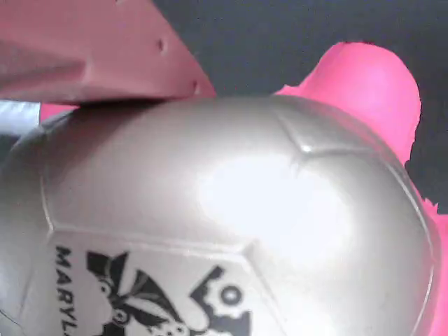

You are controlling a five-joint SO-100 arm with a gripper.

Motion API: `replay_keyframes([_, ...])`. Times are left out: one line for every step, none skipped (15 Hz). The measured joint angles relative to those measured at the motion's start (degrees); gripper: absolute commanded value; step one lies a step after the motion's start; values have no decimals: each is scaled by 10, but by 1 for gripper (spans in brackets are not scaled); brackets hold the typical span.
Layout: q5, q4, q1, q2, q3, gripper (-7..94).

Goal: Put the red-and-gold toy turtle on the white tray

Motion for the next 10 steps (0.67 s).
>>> replay_keyframes([-33,14,25,0,-1,0])
replay_keyframes([-58,37,54,-4,-10,0])
replay_keyframes([-75,56,90,-25,-40,0])
replay_keyframes([-86,68,126,-60,-73,0])
replay_keyframes([-98,75,158,-95,-104,0])
replay_keyframes([-105,83,180,-134,-142,0])
replay_keyframes([-110,93,197,-179,-178,0])
replay_keyframes([-107,99,214,-226,-218,0])
replay_keyframes([-97,99,229,-271,-253,0])
replay_keyframes([-89,99,239,-321,-286,0])
